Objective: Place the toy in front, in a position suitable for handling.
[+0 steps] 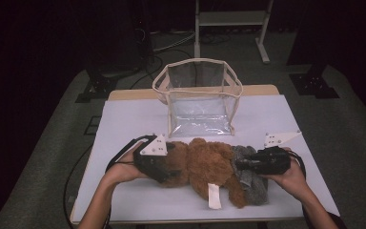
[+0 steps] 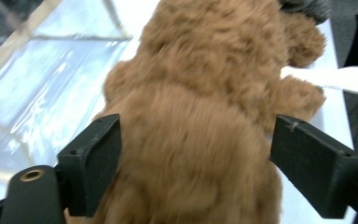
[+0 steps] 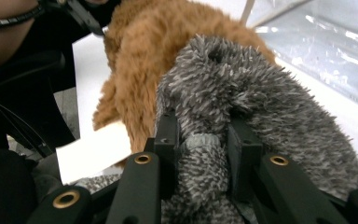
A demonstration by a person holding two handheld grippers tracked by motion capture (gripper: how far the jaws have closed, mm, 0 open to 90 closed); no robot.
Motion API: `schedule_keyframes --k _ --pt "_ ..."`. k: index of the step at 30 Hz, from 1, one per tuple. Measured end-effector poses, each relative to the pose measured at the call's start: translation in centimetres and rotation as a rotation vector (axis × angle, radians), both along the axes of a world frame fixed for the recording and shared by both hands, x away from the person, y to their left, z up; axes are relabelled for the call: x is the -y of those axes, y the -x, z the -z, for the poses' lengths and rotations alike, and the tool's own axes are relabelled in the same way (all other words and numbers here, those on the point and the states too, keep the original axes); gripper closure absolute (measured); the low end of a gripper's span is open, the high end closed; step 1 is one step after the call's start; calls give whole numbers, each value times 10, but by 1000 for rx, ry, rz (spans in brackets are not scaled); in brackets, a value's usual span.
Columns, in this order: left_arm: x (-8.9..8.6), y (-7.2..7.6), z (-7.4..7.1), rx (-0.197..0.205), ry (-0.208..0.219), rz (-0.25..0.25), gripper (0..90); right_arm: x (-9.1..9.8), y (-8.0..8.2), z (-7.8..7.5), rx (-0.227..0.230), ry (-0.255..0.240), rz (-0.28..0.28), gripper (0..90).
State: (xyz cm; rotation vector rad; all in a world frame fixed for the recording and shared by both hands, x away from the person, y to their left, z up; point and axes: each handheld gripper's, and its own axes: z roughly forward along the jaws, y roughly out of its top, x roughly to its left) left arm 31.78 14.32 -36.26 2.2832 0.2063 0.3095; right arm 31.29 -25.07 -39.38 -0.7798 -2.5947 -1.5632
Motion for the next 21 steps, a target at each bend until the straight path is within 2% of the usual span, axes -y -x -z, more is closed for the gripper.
schedule_keyframes --k 1,5,7,12,13,14,15,16,17,21 --pt "0 0 0 0 0 0 147 1 1 1 -4 5 1 689" --pt "-15 -2 15 -48 -11 -32 126 5 4 6 -20 35 17 690" --pt "-17 -3 23 -67 17 -44 143 10 6 3 -24 14 22 691" --pt "-12 -3 27 -78 82 -39 300 6 12 -26 51 -38 0 692" --pt "-10 -3 26 -78 84 -37 308 2 12 -33 70 -44 -10 691" --pt "-10 -3 26 -78 84 -37 313 2 12 -33 70 -44 -10 691" --pt "-5 -2 25 -75 82 -29 314 -7 11 -45 103 -44 -33 692" --pt "-2 -2 25 -70 81 -26 314 -7 11 -45 103 -44 -33 692" --pt "4 -3 23 -64 79 -20 313 -19 9 -53 128 -24 -52 691" --pt "15 -2 23 -61 86 -6 313 -43 1 -56 156 28 -81 691"
